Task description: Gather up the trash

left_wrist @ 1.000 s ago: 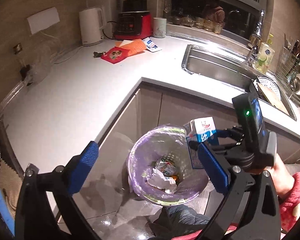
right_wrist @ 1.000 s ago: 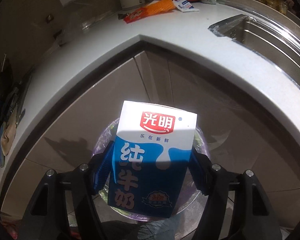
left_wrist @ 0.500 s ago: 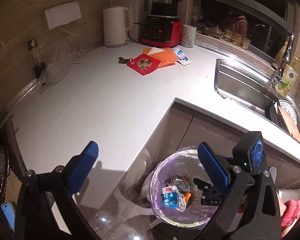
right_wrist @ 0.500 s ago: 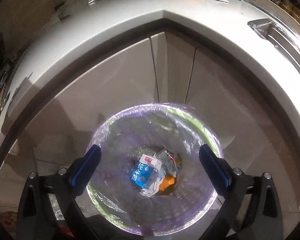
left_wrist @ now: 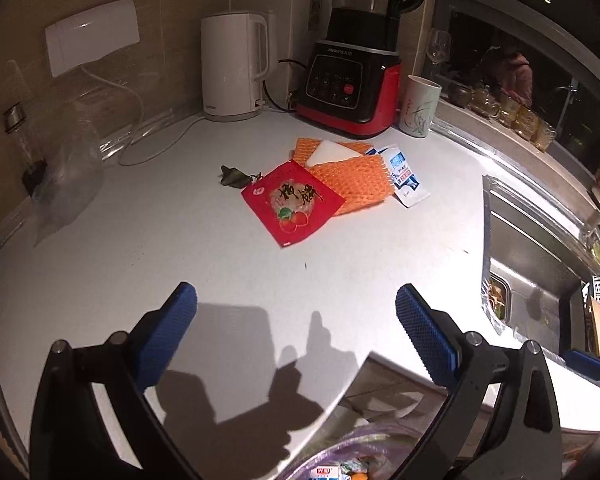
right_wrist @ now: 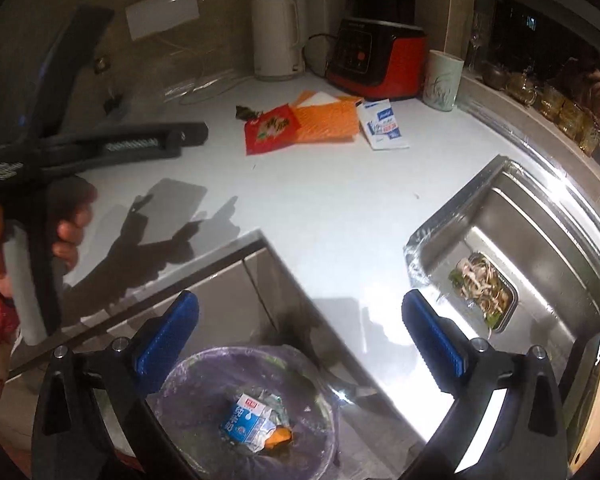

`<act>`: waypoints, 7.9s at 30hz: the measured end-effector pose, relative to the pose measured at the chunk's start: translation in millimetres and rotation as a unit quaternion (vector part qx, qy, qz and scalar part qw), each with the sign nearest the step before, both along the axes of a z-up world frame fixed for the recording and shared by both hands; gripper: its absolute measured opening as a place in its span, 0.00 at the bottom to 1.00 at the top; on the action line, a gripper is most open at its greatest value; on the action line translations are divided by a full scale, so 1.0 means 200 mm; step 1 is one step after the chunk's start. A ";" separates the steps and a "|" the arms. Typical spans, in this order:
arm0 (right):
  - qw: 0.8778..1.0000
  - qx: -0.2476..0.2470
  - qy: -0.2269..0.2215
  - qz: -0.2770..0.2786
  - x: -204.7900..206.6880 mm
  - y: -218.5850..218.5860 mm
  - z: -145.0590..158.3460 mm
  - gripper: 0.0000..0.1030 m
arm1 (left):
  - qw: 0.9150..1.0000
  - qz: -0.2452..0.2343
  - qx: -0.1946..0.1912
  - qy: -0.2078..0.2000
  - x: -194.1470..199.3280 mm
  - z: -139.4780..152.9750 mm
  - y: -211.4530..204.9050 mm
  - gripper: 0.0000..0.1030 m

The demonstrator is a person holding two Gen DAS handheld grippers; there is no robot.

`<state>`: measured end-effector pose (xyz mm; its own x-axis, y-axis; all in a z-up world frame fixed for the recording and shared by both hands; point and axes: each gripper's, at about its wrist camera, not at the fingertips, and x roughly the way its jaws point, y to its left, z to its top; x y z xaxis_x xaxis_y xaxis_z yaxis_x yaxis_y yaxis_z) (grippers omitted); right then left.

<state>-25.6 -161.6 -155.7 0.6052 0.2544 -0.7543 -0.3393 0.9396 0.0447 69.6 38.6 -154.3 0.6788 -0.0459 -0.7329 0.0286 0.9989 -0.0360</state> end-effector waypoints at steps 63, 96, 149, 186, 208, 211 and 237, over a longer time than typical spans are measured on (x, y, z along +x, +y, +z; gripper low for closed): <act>0.992 -0.044 0.051 0.111 1.17 0.29 -0.45 0.60 | 0.996 -0.024 -0.080 0.008 0.30 -0.05 0.17 0.03; 0.993 0.074 0.049 0.072 0.85 -0.18 -0.24 0.21 | 0.994 -0.022 0.017 0.108 0.57 -0.43 0.11 0.14; 0.991 0.099 0.052 -0.069 -0.77 -0.25 -0.21 0.23 | 0.967 -0.206 -0.040 0.147 -1.11 -0.56 -0.39 0.06; 0.981 -0.009 0.196 0.001 -0.65 0.27 -1.16 0.29 | 0.992 -0.120 -0.019 0.043 -1.21 -0.11 0.02 0.70; 0.998 -0.049 0.034 -0.016 -0.44 0.15 -0.40 0.98 | 0.996 -0.077 -0.042 0.018 -0.82 0.04 0.06 0.77; 0.999 -0.041 0.014 -0.016 -0.30 0.09 -0.26 0.98 | 0.996 -0.066 -0.052 0.013 -0.63 0.08 0.04 0.77; 0.995 -0.029 0.009 0.093 1.65 -0.15 -0.48 0.98 | 0.996 0.049 -0.055 0.059 0.65 -0.12 -0.04 0.89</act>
<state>303.5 -191.6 -251.4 0.5375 0.3165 -0.7816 -0.5067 0.8621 0.0007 199.5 30.1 -177.8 0.5929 -0.0681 -0.8024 -0.0800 0.9865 -0.1428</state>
